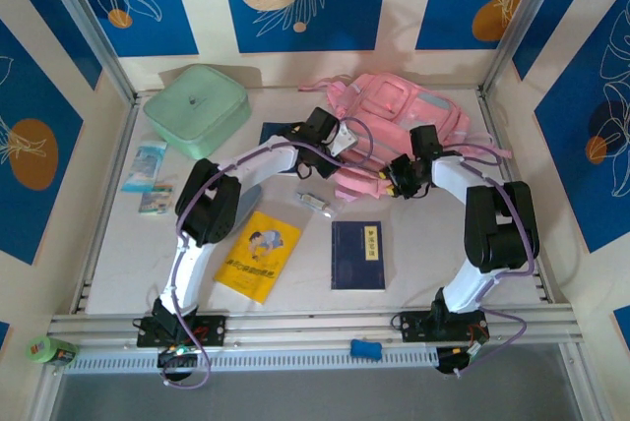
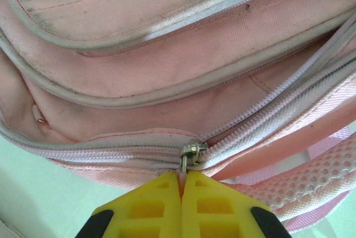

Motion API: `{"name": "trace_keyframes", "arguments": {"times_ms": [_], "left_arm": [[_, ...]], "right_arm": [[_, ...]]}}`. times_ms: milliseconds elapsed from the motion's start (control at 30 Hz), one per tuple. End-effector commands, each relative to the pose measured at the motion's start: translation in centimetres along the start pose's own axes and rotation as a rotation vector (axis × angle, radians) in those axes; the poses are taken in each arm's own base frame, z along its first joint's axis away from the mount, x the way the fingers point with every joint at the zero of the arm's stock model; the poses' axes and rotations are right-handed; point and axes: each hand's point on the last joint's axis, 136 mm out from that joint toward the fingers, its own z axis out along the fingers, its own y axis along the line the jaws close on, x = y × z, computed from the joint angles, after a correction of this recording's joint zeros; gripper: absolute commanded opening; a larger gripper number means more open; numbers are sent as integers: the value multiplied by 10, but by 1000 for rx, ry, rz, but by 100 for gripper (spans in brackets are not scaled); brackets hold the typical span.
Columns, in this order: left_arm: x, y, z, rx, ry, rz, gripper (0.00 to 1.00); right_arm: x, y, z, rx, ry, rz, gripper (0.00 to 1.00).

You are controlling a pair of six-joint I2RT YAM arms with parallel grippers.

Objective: Pack the student bag
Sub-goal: Unzip the student bag at the center of the table.

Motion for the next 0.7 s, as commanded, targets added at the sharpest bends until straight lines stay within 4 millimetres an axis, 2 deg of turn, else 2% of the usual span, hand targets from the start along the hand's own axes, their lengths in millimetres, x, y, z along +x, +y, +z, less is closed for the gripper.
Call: {"name": "trace_keyframes", "arguments": {"times_ms": [0,67,133,333,500,567,667], "left_arm": [[19,16,-11,-71,58,-37,0],[26,22,-11,-112,79,-41,0],[33,26,-9,-134,96,-46,0],[37,17,-7,-91,99,-96,0],[26,4,-17,-55,63,-172,0],[16,-15,-21,5,32,-180,0],[5,-36,-20,25,12,-173,0]], "right_arm": [[-33,-22,-7,40,-94,-42,17],[-40,-33,-14,55,-105,-66,6],[-49,-44,-23,59,-119,-85,2],[-95,-74,-57,45,-193,-37,0],[-124,-71,-76,24,-218,-36,0],[-125,-63,-80,-14,-206,-61,0],[-114,-50,-80,-52,-171,-118,0]]}}
